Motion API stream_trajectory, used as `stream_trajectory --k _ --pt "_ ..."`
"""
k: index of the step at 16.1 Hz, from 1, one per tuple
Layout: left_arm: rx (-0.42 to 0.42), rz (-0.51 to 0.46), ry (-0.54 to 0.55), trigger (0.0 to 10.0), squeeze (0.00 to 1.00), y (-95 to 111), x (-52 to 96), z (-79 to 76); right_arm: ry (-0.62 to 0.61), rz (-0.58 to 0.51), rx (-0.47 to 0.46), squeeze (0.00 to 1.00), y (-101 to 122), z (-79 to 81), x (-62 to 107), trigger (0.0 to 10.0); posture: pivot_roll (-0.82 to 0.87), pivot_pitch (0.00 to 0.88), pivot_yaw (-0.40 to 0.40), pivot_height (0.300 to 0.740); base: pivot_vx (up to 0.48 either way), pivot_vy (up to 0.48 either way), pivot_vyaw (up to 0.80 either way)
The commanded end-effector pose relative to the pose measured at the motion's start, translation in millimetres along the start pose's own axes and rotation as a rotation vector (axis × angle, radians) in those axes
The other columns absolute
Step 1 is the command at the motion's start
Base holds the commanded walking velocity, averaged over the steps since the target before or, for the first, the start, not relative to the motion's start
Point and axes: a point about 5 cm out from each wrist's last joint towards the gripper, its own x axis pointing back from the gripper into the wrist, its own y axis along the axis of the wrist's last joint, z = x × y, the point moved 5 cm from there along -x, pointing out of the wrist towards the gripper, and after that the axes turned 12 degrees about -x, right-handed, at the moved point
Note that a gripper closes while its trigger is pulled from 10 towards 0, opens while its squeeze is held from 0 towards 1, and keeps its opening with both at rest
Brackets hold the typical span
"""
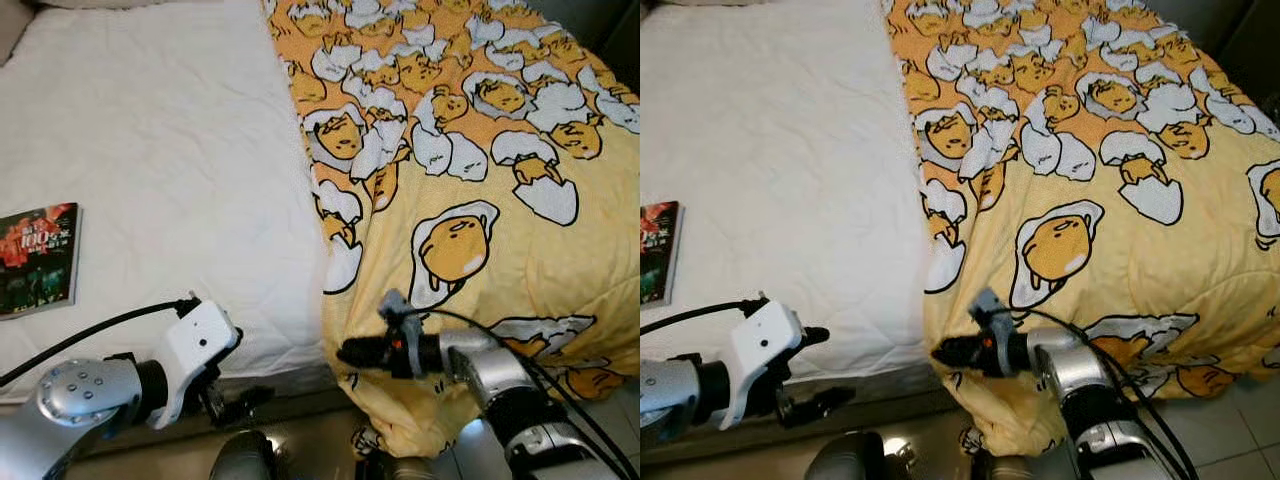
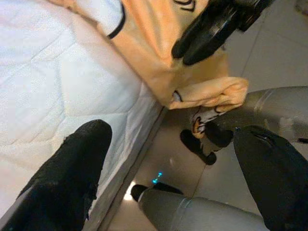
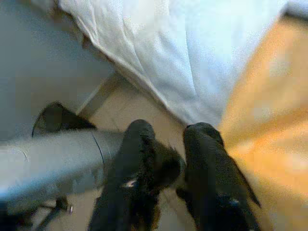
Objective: Clean up the room
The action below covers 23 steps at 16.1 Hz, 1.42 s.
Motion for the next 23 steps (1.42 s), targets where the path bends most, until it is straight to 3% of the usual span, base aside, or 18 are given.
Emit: stream_trajectory --k 1,4,5,6,8,9,10,12,15,18,23 --pt "-0.007 -0.008 0.013 10.0 0.0 1 -2.5 1.7 0.008 -0.041 -0.008 1.0 5 2.2 7.3 10.0 0.09 0.052 -0.001 0.74 0.0 0.0 0.0" --pt "0.032 -0.039 0.063 10.0 0.0 0 -8.1 8.3 -0.018 -0.122 0.018 1.0 14 7.8 20.2 10.0 0.06 0.0 0.003 0.74 0.0 0.0 0.0" --pt "0.082 -0.061 0.131 10.0 0.0 0 -10.1 15.3 -0.055 -0.157 0.037 1.0 17 9.2 28.2 10.0 0.05 0.0 0.006 0.74 0.0 0.0 0.0" --pt "0.189 -0.099 0.263 10.0 0.0 -3 -12.3 28.1 -0.123 -0.22 0.053 1.0 21 12.2 41.3 10.0 0.03 0.0 0.014 0.74 0.0 0.0 0.0" --pt "0.291 -0.11 0.433 10.0 0.0 -16 -15.8 46.3 -0.249 -0.305 0.058 0.98 26 11.4 52.5 10.0 -0.02 0.0 0.039 0.74 0.0 0.0 0.0" --pt "0.297 -0.114 0.499 10.0 0.0 -20 -19.4 53.8 -0.342 -0.359 0.053 0.0 27 8.1 58.5 10.0 -0.04 0.0 0.051 0.74 0.0 0.0 0.0" --pt "0.306 -0.123 0.52 10.0 0.0 -19 -22.8 56.6 -0.371 -0.397 0.032 0.0 27 8.4 60.9 10.0 -0.06 0.0 0.065 0.74 0.0 0.0 0.0" --pt "0.303 -0.14 0.54 10.0 0.0 -16 -39.5 59.7 -0.615 -0.555 -0.068 0.0 19 -3.4 81.7 10.0 -0.11 0.0 0.091 0.74 0.0 0.0 0.0" --pt "0.323 -0.136 0.558 10.0 0.0 -20 -47.1 57.5 -0.795 -0.605 -0.115 0.0 5 -12.2 97.2 10.0 -0.1 0.0 0.079 0.74 0.0 0.0 0.0" --pt "0.326 -0.157 0.599 10.0 0.0 -18 -46.5 60.4 -0.86 -0.593 -0.159 0.0 -2 -18.6 95.4 10.0 -0.07 0.0 0.043 0.74 0.0 0.0 0.0" --pt "0.323 -0.172 0.644 10.0 0.0 -18 -45.0 69.6 -0.9 -0.608 -0.143 0.0 1 -19.2 88.3 10.0 -0.06 0.0 0.04 0.74 -0.221 0.0 0.0"
